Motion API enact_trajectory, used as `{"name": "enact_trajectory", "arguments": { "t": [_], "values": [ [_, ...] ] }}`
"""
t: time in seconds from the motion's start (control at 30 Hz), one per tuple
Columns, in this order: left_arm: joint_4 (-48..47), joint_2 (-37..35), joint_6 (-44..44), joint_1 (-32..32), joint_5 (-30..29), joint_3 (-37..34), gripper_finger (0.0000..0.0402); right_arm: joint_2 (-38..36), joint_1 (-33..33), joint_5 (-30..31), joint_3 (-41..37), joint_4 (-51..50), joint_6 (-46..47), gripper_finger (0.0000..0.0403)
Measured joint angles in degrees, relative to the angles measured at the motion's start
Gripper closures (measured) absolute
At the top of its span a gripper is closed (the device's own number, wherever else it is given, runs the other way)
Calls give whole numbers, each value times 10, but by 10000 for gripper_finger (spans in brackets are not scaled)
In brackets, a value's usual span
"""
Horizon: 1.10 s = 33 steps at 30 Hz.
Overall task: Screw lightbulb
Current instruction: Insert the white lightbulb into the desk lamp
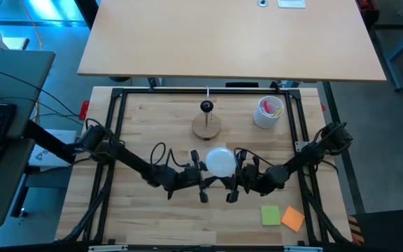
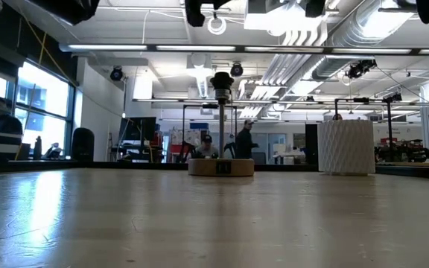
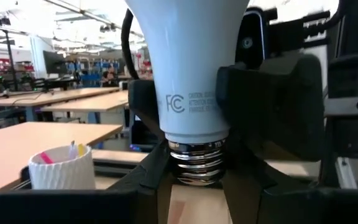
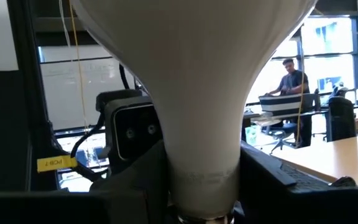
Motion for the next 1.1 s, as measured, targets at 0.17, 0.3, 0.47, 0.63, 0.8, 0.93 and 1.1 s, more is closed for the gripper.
{"name": "enact_trajectory", "arguments": {
  "t": [0.17, 0.3, 0.47, 0.63, 0.8, 0.93, 1.1],
  "values": [
    [-28, -7, 2, -13, -62, 0, 303, 0, 1, 8, 0, -21, 2, 237],
    [-30, -7, 1, -20, -81, -8, 303, 1, 2, 8, -1, -38, 3, 234],
    [-30, -7, -19, -19, -84, -23, 303, 1, 2, 11, -1, -60, 22, 220],
    [-23, -7, -29, -18, -86, -41, 303, 1, 2, 12, -1, -67, 22, 184],
    [-28, -7, -30, -18, -102, -47, 303, -17, 2, 29, -1, -101, 22, 156],
    [-49, -7, -32, -18, -102, -47, 303, -57, 2, 28, -1, -185, 55, 153],
    [-87, -6, -45, -18, -93, -47, 303, -115, -14, -33, -1, -340, 149, 153]
  ]
}}
